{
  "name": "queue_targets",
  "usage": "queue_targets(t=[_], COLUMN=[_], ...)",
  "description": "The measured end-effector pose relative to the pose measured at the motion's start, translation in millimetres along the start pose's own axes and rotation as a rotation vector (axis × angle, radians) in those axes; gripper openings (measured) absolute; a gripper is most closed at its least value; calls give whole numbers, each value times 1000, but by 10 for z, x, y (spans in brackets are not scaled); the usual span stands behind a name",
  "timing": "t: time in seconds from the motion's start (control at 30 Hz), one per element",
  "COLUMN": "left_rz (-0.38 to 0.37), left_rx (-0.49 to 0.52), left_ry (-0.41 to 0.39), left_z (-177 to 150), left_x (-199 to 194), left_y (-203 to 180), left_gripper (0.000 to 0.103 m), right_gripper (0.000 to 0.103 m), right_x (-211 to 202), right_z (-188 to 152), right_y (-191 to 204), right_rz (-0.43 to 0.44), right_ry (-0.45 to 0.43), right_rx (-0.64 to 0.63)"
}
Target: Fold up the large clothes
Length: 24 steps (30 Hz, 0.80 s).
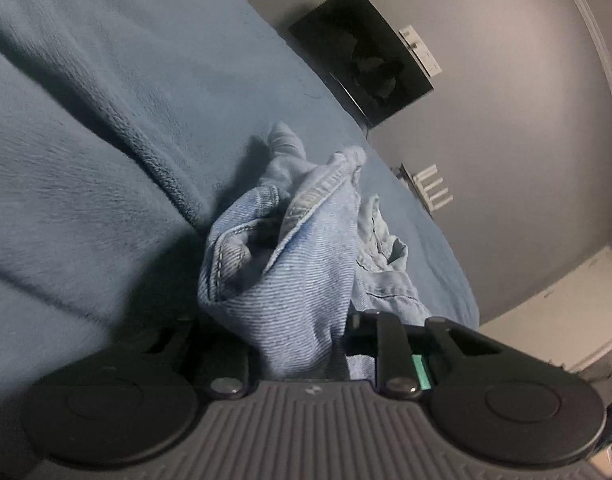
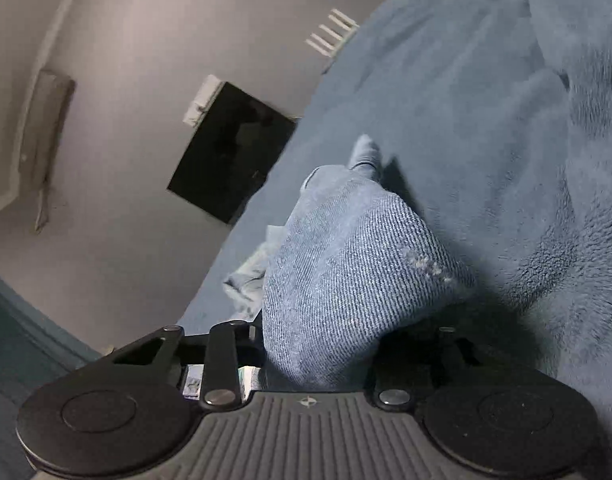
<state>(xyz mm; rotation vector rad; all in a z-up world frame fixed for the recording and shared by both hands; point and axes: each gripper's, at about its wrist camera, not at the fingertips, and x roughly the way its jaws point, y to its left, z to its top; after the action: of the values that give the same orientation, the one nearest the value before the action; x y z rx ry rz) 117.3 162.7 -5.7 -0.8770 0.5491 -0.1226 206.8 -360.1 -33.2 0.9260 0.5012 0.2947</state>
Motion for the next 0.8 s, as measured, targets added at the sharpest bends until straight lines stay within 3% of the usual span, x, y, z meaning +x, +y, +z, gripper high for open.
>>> queue_targets(t=[0.4,0.57,0.67,0.7,0.8], left_rz=[95,164,250,285,349], left_rx=[154,212,277,300,355], left_ry=[147,257,299,292,228], left_z=[-461,-649,-619,-603,-580], left_x=[-1149,-1261,-1231,-1262,-1436], left_y=[-260,-370,-476,-509,-619], left_gripper=[19,20,32,41,49], right_gripper=[38,41,56,56,61], right_x=[-1066,-1493,-1670,-1728,-1900], right_z=[-295,-424,-430,-420,-420], right_y=[19,-9,27,61,227], right_rz=[-22,-81,-167,-177,-204], right_ry=[145,234,234,223,182], right_rx=[16,-27,-68,-96,-211])
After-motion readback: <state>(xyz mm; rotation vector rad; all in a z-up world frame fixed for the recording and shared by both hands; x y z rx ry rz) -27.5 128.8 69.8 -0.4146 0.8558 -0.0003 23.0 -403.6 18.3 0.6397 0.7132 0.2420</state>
